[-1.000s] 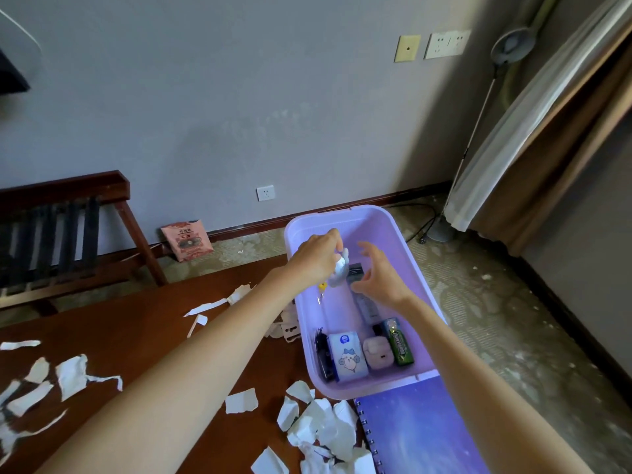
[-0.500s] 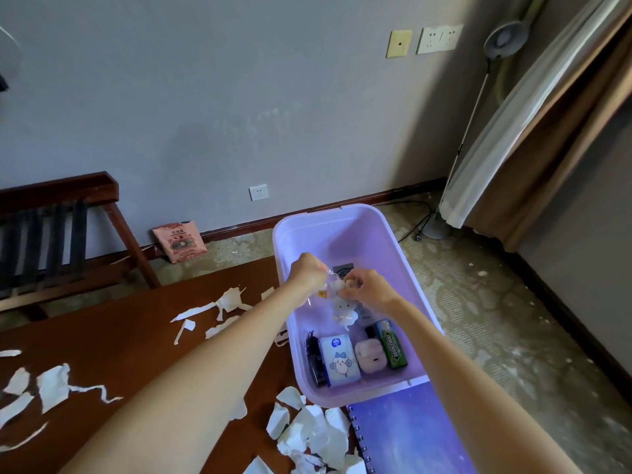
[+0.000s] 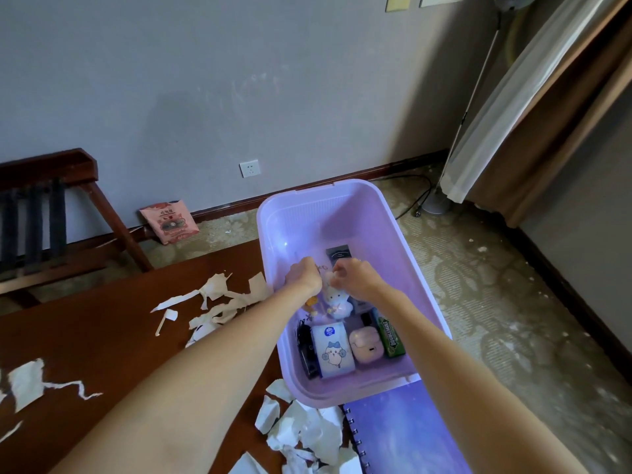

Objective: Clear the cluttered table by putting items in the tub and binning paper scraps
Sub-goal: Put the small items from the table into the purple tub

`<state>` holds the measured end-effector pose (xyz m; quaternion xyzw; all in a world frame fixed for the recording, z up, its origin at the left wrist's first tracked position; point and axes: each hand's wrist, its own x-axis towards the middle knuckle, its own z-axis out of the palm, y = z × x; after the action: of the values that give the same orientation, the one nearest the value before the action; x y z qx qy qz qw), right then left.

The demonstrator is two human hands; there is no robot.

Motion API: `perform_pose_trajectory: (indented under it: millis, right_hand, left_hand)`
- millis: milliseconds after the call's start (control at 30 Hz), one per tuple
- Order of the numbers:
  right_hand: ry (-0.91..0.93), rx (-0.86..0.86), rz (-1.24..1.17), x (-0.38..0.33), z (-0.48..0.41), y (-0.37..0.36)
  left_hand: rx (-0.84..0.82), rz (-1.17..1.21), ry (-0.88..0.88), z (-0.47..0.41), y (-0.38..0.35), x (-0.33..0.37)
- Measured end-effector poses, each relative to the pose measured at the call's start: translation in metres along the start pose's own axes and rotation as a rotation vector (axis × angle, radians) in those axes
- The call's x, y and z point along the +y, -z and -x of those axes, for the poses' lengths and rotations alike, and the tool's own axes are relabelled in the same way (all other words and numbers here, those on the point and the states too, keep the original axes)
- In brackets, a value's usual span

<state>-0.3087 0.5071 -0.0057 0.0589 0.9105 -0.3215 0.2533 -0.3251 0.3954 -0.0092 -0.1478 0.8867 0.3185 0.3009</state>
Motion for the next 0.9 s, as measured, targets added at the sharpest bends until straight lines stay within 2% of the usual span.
perform_pose_trajectory:
  millis: [167, 467, 633, 800, 900]
  right_hand:
    - [0.048, 0.040, 0.128, -0.001, -0.001, -0.005]
    - [0.095, 0.140, 0.148, 0.003, 0.004, -0.008]
    - [0.070, 0.158, 0.178, 0.001, 0.014, -0.009]
    - [0.075, 0.124, 0.153, 0.007, 0.030, -0.010]
    - [0.063, 0.162, 0.108, 0.007, 0.044, -0.006]
  left_hand:
    - [-0.019, -0.005, 0.070, -0.002, -0.005, -0.001]
    - [-0.008, -0.231, -0.042, 0.002, 0.005, 0.000]
    - [-0.091, -0.155, 0.045, 0.007, -0.001, -0.005]
    - [-0.073, -0.028, 0.058, 0.009, -0.005, -0.006]
    - [-0.049, -0.016, 0.047, 0.027, 0.001, -0.003]
